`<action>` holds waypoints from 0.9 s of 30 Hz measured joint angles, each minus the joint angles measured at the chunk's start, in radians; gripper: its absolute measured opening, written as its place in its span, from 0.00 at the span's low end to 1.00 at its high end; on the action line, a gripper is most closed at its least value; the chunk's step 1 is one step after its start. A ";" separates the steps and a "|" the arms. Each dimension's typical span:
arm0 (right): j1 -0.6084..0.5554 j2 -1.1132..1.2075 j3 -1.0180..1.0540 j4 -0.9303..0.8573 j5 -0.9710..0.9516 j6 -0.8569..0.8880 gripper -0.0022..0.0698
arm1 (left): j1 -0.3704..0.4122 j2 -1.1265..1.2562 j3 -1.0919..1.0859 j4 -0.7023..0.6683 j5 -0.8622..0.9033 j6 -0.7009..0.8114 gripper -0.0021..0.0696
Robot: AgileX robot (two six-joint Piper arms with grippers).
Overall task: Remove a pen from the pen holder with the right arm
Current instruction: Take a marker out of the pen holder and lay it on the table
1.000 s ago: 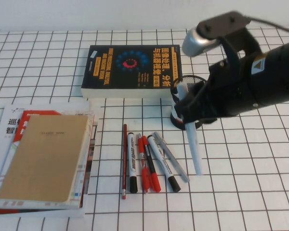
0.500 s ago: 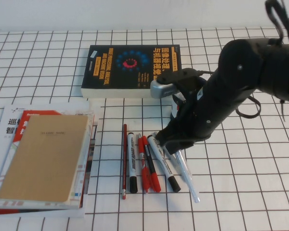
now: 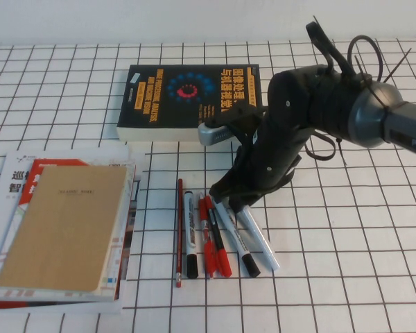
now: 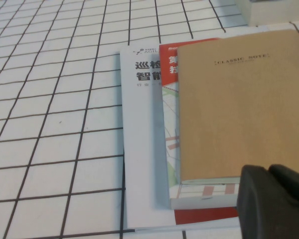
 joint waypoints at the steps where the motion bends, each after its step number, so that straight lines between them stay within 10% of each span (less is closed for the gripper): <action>1: -0.002 0.007 -0.008 0.000 0.000 0.000 0.20 | 0.000 0.000 0.000 0.000 0.000 0.000 0.02; 27: -0.015 0.030 -0.032 0.014 0.020 0.011 0.33 | 0.000 0.000 0.000 0.000 0.000 0.000 0.02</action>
